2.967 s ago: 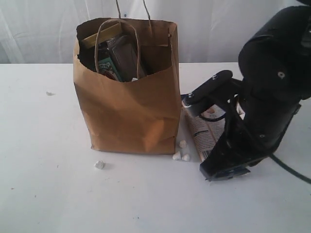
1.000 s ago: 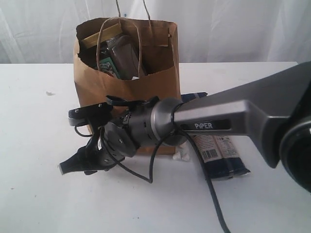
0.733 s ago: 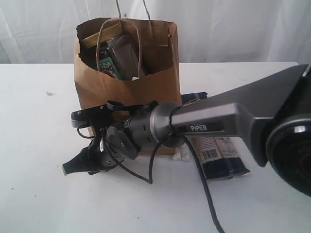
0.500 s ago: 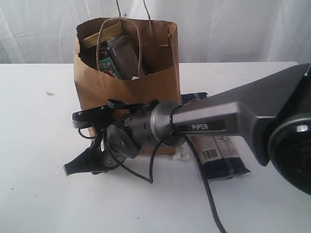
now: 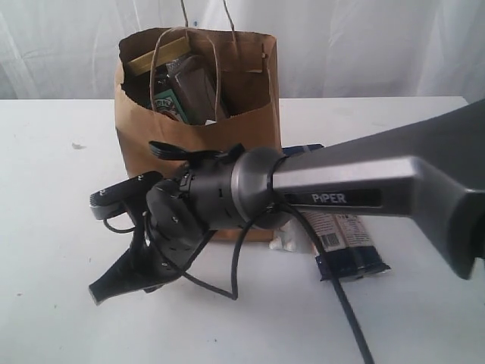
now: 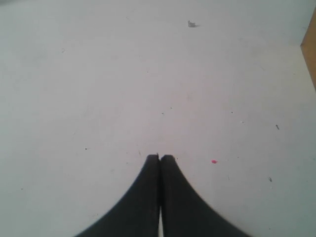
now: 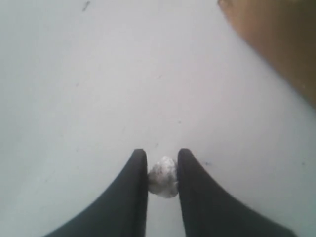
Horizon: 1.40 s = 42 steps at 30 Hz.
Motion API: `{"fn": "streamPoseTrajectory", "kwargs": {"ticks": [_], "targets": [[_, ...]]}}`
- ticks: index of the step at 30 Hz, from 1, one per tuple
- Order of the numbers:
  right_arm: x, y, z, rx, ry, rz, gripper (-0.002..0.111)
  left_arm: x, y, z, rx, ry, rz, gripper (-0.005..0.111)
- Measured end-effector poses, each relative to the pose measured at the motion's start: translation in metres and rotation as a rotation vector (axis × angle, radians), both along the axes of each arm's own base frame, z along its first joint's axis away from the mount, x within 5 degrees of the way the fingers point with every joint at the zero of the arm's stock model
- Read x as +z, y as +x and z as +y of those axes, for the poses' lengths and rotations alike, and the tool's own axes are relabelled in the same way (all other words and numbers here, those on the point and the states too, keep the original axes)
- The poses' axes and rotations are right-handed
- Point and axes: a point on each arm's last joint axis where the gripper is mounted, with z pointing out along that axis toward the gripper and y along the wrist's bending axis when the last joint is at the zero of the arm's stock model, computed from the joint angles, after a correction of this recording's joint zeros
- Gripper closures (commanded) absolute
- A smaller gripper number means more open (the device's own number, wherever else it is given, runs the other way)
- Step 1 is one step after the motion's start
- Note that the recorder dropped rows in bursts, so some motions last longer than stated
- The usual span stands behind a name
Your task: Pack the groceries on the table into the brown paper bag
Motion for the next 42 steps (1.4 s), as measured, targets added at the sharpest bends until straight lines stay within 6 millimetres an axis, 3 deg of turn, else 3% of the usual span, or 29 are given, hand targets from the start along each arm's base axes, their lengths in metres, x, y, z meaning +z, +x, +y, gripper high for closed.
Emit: {"fn": "streamPoseTrajectory", "kwargs": {"ticks": [7, 16, 22, 26, 34, 42], "targets": [[0.037, -0.035, -0.004, 0.129, -0.091, 0.021, 0.108, 0.000, 0.000, 0.000, 0.000, 0.000, 0.000, 0.107], [0.072, -0.100, -0.013, 0.272, -0.135, 0.038, 0.108, 0.000, 0.000, 0.000, 0.000, 0.000, 0.000, 0.107], [0.094, -0.148, -0.018, 0.337, -0.019, 0.006, 0.108, 0.000, 0.000, 0.000, 0.000, 0.000, 0.000, 0.107], [0.122, -0.163, -0.029, 0.360, 0.114, -0.046, 0.108, 0.000, 0.000, 0.000, 0.000, 0.000, 0.000, 0.107], [0.190, -0.169, -0.068, 0.361, 0.322, -0.186, 0.108, 0.000, 0.000, 0.000, 0.000, 0.000, 0.000, 0.107], [0.273, -0.170, -0.146, 0.284, 0.541, -0.540, 0.108, 0.000, 0.000, 0.000, 0.000, 0.000, 0.000, 0.107]]}}
